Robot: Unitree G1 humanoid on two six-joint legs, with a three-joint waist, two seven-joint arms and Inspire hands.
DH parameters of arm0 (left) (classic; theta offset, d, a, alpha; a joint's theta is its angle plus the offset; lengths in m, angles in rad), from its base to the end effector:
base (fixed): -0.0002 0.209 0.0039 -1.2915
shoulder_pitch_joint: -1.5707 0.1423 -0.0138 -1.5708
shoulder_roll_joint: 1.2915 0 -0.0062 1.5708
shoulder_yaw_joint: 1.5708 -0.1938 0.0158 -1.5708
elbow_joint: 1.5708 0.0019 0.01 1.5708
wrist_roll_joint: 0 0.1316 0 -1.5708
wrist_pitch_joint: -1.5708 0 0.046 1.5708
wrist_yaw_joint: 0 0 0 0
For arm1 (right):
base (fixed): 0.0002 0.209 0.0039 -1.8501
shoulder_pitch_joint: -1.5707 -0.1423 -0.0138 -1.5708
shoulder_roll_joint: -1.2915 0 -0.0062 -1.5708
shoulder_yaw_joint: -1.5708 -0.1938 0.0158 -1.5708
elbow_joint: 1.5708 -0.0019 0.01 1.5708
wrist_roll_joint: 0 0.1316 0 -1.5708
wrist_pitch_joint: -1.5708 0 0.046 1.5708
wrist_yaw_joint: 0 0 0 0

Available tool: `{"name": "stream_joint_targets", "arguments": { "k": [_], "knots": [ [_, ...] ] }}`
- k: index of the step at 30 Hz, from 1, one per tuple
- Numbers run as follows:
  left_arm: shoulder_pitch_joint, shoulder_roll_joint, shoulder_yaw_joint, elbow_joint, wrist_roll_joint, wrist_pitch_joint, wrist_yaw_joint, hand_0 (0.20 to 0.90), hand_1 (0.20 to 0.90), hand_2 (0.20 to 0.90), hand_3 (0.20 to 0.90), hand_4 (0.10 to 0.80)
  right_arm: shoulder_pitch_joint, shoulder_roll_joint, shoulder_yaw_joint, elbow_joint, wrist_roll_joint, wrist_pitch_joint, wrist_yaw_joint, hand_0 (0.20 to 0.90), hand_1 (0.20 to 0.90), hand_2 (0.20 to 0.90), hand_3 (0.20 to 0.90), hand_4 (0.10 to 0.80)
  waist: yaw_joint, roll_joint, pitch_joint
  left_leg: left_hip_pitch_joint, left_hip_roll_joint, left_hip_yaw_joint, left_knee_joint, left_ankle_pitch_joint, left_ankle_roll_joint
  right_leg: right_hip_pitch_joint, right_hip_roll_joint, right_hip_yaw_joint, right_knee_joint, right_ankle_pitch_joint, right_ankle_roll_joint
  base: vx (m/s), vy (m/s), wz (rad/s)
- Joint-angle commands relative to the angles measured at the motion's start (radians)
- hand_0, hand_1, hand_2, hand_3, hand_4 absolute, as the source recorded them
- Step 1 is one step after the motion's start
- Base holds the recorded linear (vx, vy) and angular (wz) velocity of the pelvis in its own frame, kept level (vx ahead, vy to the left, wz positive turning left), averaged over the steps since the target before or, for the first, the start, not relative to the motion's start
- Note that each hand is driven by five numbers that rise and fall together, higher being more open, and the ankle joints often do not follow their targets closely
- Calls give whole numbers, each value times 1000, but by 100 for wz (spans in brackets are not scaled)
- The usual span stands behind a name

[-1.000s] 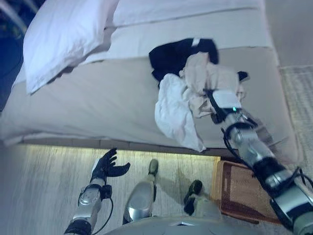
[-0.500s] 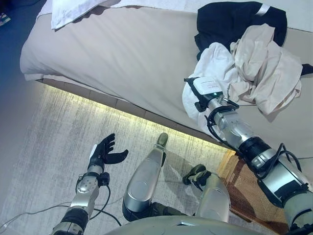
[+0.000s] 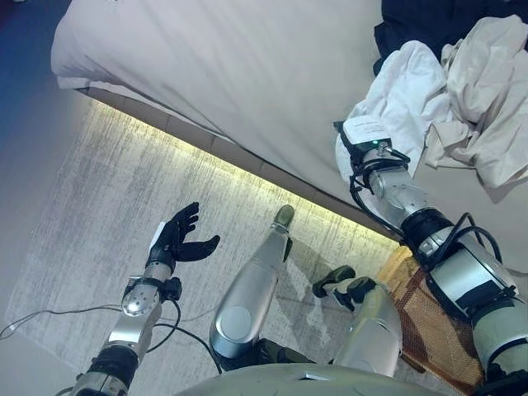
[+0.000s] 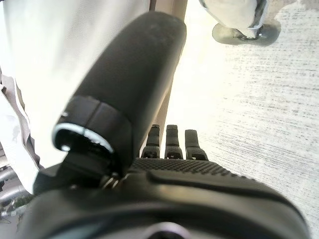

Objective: Pick up the clothes from the bed and place them into the basket

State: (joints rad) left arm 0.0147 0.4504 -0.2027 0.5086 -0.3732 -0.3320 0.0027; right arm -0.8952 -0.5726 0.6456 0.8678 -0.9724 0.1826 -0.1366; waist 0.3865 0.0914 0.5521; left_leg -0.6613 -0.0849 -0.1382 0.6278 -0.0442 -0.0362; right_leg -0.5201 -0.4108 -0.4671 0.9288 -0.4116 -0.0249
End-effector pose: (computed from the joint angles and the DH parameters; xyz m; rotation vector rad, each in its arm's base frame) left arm 0.1683 0.2424 -0.0246 0.1272 0.2269 0.0055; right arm 0.3432 -0.2166 0.1219 -1.9398 -0.0108 -0.0352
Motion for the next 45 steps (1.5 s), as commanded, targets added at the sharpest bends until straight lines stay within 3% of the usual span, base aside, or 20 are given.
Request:
{"name": "stream_joint_targets", "arguments": {
  "k": [1,7,14,15,16,17,24,29,35,42,43,45],
  "knots": [
    [49,56,5,-139,-49,-91,8,900,900,900,900,800,-131,-99,43,23,-127,109,-4,900,900,900,900,800,12,35,-32,-40,-19,86,170,-172,82,-66,89,34,51,63,-24,-54,-18,-3],
    [46,86,-11,-210,-76,-89,5,900,900,900,900,800,-189,-179,63,97,-138,204,40,900,900,900,900,800,2,38,-32,-118,-22,89,234,-189,94,-162,94,62,102,60,-23,-14,-6,-1],
    [49,107,-15,-264,-107,-90,17,900,900,900,900,800,-251,-254,82,171,-43,203,34,900,900,900,900,800,-13,57,-32,-186,-15,98,260,-187,100,-256,99,98,124,72,-19,-28,6,6],
    [50,110,-15,-267,-112,-91,19,900,900,900,900,800,-259,-261,82,175,-14,202,32,780,780,780,760,660,-15,58,-32,-195,-13,100,262,-184,99,-267,100,103,123,77,-17,-38,5,-18],
    [48,111,-14,-268,-116,-89,16,900,900,900,900,800,-270,-269,85,183,14,191,23,568,568,568,513,413,-19,60,-32,-201,-9,105,258,-181,98,-276,103,109,121,80,-16,-55,5,-17],
    [45,113,-14,-268,-117,-89,13,900,900,900,900,800,-274,-273,85,189,38,176,11,300,300,300,200,100,-22,60,-32,-204,-5,108,255,-179,97,-281,104,112,118,83,-15,-55,16,2],
    [37,94,-18,-253,-132,-84,21,900,900,900,900,800,-231,-284,63,140,81,79,-81,300,300,300,200,100,-50,51,-32,-119,9,124,182,-166,83,-202,119,114,47,99,-9,-9,49,10],
    [47,83,-3,-237,-137,-76,10,900,900,900,900,800,-119,-295,0,41,98,19,-153,300,300,300,200,100,-73,25,-32,32,24,138,85,-148,60,-44,122,105,-62,129,10,54,44,-26],
    [50,61,30,-203,-126,-68,-3,900,900,900,900,800,15,-296,-85,-82,104,-10,-155,300,300,300,200,100,-101,-12,-35,223,50,146,-23,-134,33,160,127,98,-206,156,25,85,8,-26],
    [68,32,44,-171,-104,-49,-13,900,900,900,900,800,135,-288,-143,-201,119,-4,-117,300,300,300,200,100,-136,-42,-124,361,86,147,-111,-106,5,319,157,101,-352,178,23,107,4,-14],
    [67,31,43,-167,-103,-48,-11,900,900,900,900,800,140,-288,-148,-206,120,-6,-114,300,300,300,200,100,-139,-42,-132,365,89,152,-135,-74,10,326,158,89,-379,205,13,60,19,-11],
    [68,25,48,-148,-96,-44,-9,900,900,900,900,800,169,-279,-167,-221,123,-9,-109,300,300,300,200,100,-149,-49,-160,407,98,155,-170,-70,6,366,167,95,-417,211,18,108,3,-11]
  ]
}}
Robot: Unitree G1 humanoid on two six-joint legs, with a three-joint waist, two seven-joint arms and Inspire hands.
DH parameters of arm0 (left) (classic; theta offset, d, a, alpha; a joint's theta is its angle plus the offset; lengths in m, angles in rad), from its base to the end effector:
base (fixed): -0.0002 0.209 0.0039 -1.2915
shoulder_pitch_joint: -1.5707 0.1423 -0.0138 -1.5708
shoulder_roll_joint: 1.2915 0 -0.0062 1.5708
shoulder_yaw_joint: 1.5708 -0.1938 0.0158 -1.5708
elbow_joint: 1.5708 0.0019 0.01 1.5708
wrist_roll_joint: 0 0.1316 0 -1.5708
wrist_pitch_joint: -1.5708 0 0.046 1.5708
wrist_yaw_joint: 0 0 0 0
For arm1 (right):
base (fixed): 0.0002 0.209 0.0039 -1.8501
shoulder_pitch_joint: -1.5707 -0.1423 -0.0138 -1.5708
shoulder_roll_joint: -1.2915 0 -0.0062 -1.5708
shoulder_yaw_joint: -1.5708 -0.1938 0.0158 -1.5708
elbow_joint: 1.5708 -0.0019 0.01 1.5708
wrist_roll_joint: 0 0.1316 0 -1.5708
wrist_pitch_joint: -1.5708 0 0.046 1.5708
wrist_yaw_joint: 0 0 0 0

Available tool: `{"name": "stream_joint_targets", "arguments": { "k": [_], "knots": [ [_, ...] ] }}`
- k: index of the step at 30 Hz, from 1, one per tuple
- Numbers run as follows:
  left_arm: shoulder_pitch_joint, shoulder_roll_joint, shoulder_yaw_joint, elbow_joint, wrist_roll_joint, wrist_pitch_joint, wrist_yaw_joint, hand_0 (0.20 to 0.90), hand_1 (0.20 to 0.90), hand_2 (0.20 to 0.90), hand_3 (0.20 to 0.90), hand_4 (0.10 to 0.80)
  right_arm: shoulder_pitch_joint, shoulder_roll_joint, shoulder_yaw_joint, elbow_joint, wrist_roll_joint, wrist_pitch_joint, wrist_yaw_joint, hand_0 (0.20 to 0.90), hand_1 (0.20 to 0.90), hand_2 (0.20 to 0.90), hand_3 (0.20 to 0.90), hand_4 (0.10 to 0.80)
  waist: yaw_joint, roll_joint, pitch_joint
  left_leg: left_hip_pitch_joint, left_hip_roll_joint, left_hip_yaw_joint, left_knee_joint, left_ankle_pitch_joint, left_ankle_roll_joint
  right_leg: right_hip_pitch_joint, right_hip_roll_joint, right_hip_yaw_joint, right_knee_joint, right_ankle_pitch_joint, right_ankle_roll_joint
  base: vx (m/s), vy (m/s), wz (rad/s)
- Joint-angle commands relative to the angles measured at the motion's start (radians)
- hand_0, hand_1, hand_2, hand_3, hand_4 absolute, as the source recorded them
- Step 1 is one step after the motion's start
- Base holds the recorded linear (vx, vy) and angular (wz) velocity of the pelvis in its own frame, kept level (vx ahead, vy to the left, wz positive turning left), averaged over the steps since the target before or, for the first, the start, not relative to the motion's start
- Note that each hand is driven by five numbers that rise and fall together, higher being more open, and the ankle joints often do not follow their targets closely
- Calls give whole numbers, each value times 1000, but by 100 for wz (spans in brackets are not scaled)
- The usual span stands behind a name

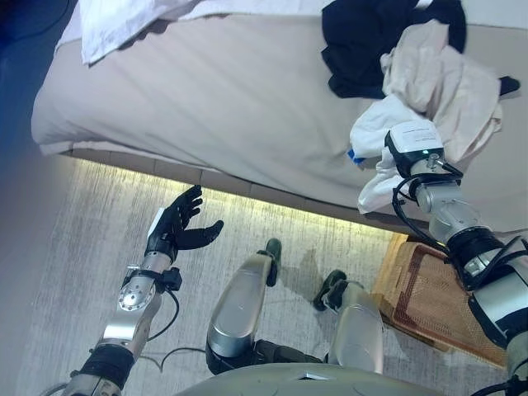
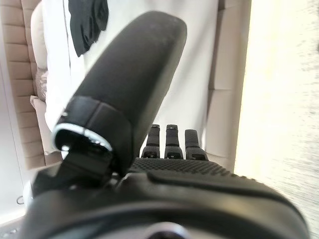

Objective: Pick up the clothes from the bed and place them into the basket

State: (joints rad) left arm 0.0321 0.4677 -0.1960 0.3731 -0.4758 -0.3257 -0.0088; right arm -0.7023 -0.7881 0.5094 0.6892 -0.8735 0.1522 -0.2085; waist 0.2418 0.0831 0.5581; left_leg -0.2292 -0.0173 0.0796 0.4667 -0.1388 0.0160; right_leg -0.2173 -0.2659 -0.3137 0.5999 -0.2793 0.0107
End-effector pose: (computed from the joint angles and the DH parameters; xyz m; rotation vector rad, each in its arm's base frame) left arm 0.1735 0.2388 -0.0070 0.0264 0.1248 -0.0086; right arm 0.3082 -0.2816 0.1228 -1.8745 0.0170 -0.1769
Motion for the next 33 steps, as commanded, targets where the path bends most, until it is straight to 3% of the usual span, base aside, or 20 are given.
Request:
{"name": "stream_joint_targets", "arguments": {
  "k": [1,8,19,33],
  "knots": [
    [52,4,47,-7,12,-45,2,900,900,900,900,800,-13,-59,-38,-48,30,23,-32,300,300,300,200,100,-8,-44,-178,-8,32,-60,-20,22,-48,79,25,-57,-104,82,-16,135,-16,-9],
    [64,-11,67,16,45,-12,-4,900,900,900,900,800,61,-32,-99,-78,146,-8,-28,300,300,300,200,100,-25,-56,-230,84,42,-50,-82,5,-51,173,39,-52,-188,96,-3,102,-12,-4],
    [42,-36,124,100,93,37,31,900,900,900,900,800,107,23,-279,-407,658,-182,14,300,300,300,200,100,-89,-91,-333,214,66,-19,-278,55,-63,257,84,-11,-369,157,46,60,-23,-7],
    [-19,-40,117,235,146,-21,43,900,900,900,900,800,189,-118,-568,-651,839,-176,-34,300,300,300,200,100,-218,-123,-435,332,97,87,-453,79,-72,304,129,72,-546,232,88,27,-29,-22]
  ]
}}
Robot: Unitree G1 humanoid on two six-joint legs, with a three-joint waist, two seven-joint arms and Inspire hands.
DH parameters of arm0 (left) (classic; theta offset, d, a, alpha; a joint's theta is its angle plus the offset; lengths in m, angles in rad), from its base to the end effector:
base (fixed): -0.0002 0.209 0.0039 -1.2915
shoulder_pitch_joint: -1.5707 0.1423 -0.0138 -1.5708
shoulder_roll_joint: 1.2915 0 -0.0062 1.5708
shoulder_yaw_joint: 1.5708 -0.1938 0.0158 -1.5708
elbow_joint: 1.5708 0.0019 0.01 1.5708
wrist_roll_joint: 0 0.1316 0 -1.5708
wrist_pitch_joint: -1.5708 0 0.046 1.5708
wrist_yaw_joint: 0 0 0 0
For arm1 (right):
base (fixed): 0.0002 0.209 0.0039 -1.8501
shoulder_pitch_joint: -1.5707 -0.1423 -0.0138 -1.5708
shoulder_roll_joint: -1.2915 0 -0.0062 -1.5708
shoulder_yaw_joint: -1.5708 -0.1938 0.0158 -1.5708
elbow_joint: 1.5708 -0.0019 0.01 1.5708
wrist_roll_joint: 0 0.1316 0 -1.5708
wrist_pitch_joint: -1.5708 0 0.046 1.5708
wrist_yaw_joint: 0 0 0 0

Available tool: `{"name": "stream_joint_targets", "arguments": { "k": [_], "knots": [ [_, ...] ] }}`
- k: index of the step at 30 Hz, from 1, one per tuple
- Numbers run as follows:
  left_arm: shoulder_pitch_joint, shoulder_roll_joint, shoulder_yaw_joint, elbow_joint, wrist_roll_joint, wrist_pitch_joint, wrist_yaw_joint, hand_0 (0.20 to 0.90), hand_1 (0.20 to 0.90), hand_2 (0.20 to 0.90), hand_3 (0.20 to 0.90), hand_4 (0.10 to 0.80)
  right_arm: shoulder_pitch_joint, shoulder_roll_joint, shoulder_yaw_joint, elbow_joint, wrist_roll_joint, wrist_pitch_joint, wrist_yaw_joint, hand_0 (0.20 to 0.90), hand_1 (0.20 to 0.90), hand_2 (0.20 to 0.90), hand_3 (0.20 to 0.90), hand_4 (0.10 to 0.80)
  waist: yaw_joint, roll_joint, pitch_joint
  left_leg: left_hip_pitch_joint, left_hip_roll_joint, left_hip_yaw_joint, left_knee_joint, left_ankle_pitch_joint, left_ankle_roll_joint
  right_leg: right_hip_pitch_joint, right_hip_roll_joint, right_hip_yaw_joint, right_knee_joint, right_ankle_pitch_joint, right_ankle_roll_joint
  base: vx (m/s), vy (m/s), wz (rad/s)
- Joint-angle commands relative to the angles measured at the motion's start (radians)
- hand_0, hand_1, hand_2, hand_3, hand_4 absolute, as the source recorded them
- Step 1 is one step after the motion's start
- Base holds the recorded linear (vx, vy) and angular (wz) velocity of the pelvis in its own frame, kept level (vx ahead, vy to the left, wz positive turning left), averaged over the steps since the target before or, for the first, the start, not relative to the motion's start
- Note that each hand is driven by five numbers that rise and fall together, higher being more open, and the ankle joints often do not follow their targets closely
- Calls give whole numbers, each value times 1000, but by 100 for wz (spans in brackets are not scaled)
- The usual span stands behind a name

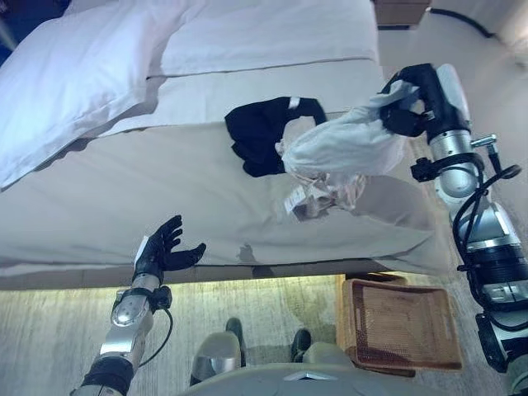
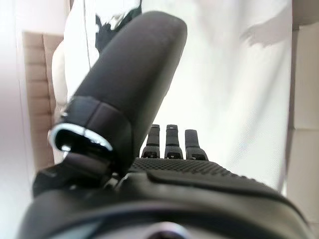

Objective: Pick up the clothes from the bed and place them into the basket

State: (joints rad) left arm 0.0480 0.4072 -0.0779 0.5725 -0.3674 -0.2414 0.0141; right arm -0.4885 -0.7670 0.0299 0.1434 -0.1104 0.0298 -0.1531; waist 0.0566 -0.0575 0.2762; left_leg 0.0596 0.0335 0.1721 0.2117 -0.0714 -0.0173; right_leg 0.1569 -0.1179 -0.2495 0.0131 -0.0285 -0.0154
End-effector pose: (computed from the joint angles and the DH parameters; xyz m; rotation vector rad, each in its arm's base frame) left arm 0.1534 0.2564 -0.0380 0.0812 0.3638 0.1616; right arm 0.2731 -0.2708 0.1808 -0.8331 -0.3854 -0.2528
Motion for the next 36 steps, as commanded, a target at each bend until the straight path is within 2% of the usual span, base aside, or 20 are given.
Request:
{"name": "stream_joint_targets", "arguments": {
  "k": [1,8,16,21,27,36],
  "knots": [
    [-38,20,-2,42,39,-107,22,900,900,900,900,800,-18,-147,-102,-113,84,-47,-97,300,300,300,200,100,-39,17,-157,48,47,3,-201,11,-39,-69,-16,15,31,-14,115,39,-22,-28],
    [-55,24,-2,92,47,-120,15,900,900,900,900,800,46,-249,-244,-103,102,25,-229,300,300,300,200,100,-104,8,-183,74,59,52,-221,0,-39,-75,2,73,-13,7,122,10,-23,-42],
    [-70,33,1,129,62,-131,9,900,900,900,900,800,150,-332,-380,-60,140,69,-299,300,300,300,200,100,-159,3,-192,94,63,86,-226,-11,-32,-91,15,133,-17,15,129,-10,-8,-25],
    [-94,40,4,137,74,-137,5,900,900,900,900,800,256,-350,-462,11,128,101,-279,300,300,300,200,100,-207,5,-193,103,60,106,-221,-24,-23,-111,22,180,-12,22,136,-23,-1,-26],
    [-111,39,2,141,69,-141,1,900,900,900,900,800,344,-327,-493,125,98,109,-206,300,300,300,200,100,-245,14,-189,115,63,124,-229,-30,-18,-133,37,226,-7,31,140,-29,-1,-25],
    [-126,38,-6,146,79,-105,-15,900,900,900,900,800,427,-275,-477,297,96,38,-53,300,300,300,200,100,-279,24,-183,122,73,164,-225,-34,-22,-158,47,239,1,39,138,-35,-41,-12]
  ]
}}
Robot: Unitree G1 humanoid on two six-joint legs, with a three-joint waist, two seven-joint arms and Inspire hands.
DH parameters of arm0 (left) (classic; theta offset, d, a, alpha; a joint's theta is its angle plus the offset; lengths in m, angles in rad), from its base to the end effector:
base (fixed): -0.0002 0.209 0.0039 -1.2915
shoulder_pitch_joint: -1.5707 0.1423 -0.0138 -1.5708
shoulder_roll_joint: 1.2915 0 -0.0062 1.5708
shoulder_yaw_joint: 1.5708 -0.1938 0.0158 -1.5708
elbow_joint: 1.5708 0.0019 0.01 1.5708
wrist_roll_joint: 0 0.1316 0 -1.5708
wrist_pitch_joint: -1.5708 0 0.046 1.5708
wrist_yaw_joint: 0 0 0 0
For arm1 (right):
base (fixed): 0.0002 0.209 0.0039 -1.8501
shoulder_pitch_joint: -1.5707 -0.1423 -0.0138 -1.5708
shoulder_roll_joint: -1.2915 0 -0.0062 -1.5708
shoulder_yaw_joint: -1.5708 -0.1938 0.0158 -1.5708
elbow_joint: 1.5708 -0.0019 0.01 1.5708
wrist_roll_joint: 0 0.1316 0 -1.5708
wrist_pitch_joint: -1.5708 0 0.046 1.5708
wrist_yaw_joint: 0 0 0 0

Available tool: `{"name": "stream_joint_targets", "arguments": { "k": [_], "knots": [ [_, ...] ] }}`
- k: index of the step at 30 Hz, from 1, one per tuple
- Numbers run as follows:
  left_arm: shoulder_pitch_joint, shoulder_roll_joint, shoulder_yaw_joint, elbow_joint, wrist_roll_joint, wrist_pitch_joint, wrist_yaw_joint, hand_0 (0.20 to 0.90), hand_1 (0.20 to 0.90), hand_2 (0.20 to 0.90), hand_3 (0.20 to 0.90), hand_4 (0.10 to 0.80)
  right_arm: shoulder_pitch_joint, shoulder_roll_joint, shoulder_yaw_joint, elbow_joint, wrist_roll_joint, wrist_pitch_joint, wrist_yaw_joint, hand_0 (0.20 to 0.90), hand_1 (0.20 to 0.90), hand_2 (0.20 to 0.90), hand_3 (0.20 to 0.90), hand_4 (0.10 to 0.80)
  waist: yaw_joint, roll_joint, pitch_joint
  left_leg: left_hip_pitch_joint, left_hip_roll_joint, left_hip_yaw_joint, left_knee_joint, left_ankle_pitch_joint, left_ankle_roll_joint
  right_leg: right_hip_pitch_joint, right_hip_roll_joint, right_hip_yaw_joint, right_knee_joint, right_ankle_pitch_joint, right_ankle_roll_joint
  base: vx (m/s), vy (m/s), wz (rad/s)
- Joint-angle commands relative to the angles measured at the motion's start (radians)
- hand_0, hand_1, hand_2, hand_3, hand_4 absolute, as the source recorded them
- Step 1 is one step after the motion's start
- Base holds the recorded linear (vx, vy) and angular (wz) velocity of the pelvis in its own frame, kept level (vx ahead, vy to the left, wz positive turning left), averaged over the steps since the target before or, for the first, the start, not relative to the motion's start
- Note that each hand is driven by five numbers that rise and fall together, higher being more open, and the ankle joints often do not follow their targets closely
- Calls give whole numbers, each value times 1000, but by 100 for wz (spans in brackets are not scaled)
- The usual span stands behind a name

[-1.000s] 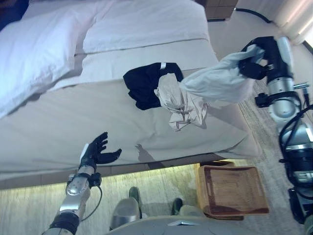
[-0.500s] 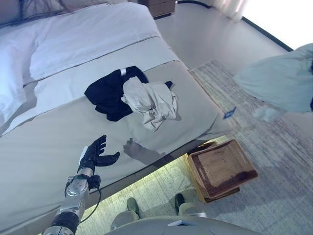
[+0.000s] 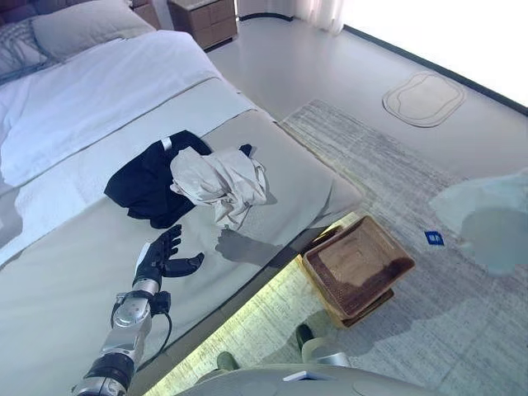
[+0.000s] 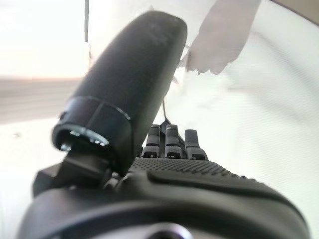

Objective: Pick up the clothes from the bed and place them into the basket

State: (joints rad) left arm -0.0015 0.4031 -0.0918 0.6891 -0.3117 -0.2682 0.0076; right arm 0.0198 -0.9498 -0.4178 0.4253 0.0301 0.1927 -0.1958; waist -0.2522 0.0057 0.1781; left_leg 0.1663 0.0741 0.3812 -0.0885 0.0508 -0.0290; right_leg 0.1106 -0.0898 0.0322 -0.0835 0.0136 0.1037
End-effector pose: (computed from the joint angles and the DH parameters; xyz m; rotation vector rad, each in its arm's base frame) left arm 0.1569 0.2579 -0.0457 0.1393 0.4071 0.1463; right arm 0.1540 -0.4166 0.1289 -0.7969 0.3056 -0.8355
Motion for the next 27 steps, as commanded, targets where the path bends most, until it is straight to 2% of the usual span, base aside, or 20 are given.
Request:
{"name": "stream_joint_targets", "arguments": {
  "k": [1,8,15,27],
  "knots": [
    [-76,44,6,29,27,-73,-12,900,900,900,900,800,-79,-90,-24,32,-43,-125,4,300,300,300,200,100,27,-37,-84,17,34,-41,76,-157,-11,-115,20,-44,98,-2,18,-19,-73,-12],
    [-83,56,-1,9,22,-59,-23,900,900,900,900,800,-84,-51,36,121,-63,-133,54,300,300,300,200,100,26,-19,-73,16,42,-29,90,-158,-22,-128,21,-60,103,2,12,-19,-76,-3],
    [-86,60,-19,-7,16,-49,-41,900,900,900,900,800,-144,-30,114,205,-56,-137,64,300,300,300,200,100,39,15,-53,4,45,-32,100,-157,-35,-142,13,-83,108,1,7,-33,-46,2],
    [-88,39,-51,-14,-1,-39,-54,900,900,900,900,800,-219,-13,203,198,-93,-128,78,300,300,300,200,100,60,65,-38,-7,33,-50,94,-146,-48,-143,-3,-115,106,-6,2,-3,-1,5]
  ]
}}
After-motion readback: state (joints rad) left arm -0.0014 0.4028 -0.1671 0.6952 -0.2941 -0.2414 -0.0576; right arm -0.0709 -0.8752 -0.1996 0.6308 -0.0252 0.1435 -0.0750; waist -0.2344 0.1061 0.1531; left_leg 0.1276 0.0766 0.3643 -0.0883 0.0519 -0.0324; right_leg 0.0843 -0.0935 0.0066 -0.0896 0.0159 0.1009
